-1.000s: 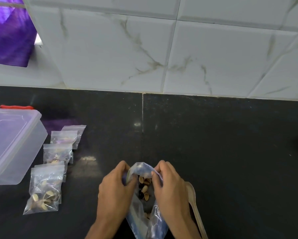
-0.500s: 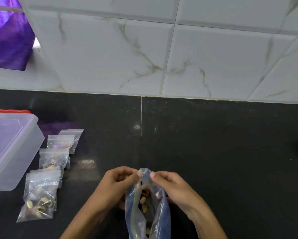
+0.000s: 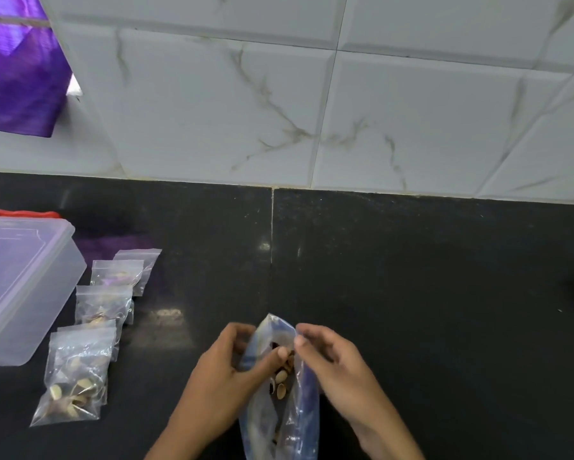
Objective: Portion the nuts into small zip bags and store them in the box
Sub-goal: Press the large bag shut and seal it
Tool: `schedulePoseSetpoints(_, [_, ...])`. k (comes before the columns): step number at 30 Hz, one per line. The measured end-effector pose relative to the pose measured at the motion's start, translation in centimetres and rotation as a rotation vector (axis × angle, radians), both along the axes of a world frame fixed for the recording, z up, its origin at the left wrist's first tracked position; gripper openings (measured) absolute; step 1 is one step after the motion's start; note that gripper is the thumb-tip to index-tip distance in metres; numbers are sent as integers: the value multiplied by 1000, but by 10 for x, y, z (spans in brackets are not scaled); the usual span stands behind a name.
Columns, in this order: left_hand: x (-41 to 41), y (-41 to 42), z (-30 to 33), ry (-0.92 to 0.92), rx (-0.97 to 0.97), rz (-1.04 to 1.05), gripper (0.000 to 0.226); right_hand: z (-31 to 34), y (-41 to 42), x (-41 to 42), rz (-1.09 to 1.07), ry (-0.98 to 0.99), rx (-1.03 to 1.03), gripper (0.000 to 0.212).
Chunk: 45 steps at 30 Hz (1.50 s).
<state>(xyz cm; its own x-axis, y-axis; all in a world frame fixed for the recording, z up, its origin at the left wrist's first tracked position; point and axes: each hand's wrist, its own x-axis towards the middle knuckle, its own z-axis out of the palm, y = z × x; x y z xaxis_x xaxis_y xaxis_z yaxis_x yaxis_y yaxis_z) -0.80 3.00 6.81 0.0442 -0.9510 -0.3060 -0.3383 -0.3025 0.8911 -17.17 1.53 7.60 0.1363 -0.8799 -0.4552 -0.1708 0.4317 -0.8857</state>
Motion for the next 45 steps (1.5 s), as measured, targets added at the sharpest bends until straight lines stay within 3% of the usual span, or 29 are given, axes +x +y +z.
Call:
schedulePoseSetpoints(3, [7, 2, -7, 243, 144, 53, 58, -2, -2, -12, -82, -292, 176, 25])
schedulePoseSetpoints(7, [1, 9, -8, 389, 127, 147, 28, -6, 2, -11, -69, -134, 109, 25])
schedulePoseSetpoints(9, [-1, 10, -11, 215, -7, 151, 11, -3, 6, -1, -64, 28, -26, 22])
schedulePoseSetpoints(12, [-1, 12, -6, -180, -214, 152, 18, 1, 10, 9, -41, 229, -210, 21])
schedulePoseSetpoints(15, [0, 17, 6, -288, -75, 124, 29, 6, 17, 6, 62, 253, -149, 31])
schedulePoseSetpoints(18, [3, 28, 0, -219, 96, 57, 37, 0, 28, 0, 62, 145, -103, 23])
schedulePoseSetpoints(20, [2, 36, -5, -146, 48, 69, 30, -7, 35, 3, -55, 95, -134, 14])
schedulePoseSetpoints(25, [8, 37, -3, -221, -160, 297, 25, -11, 35, -3, -220, 472, -355, 17])
schedulePoseSetpoints(28, [5, 40, 9, -102, -30, 263, 29, -8, 36, -8, -157, 267, -233, 18])
schedulePoseSetpoints(30, [0, 47, 16, -100, 186, 170, 47, -6, 42, -8, -102, 97, -74, 39])
schedulePoseSetpoints(32, [-1, 55, 15, -110, 351, 73, 56, -5, 55, -9, -51, 102, 25, 53])
schedulePoseSetpoints(34, [-1, 59, 10, -65, 408, -9, 50, -2, 65, -6, -16, 121, 84, 42])
schedulePoseSetpoints(37, [-4, 62, 3, 13, 330, 20, 30, -4, 72, -3, -7, 103, 108, 20])
schedulePoseSetpoints(39, [-5, 66, 1, -136, 143, 129, 27, -5, 73, -2, -26, 228, -9, 10])
schedulePoseSetpoints(42, [-9, 73, 6, -456, -137, 266, 37, -7, 75, -3, -61, 460, -285, 20])
schedulePoseSetpoints(45, [-13, 76, 10, -444, -106, 249, 41, 0, 76, -2, -12, 385, -202, 19])
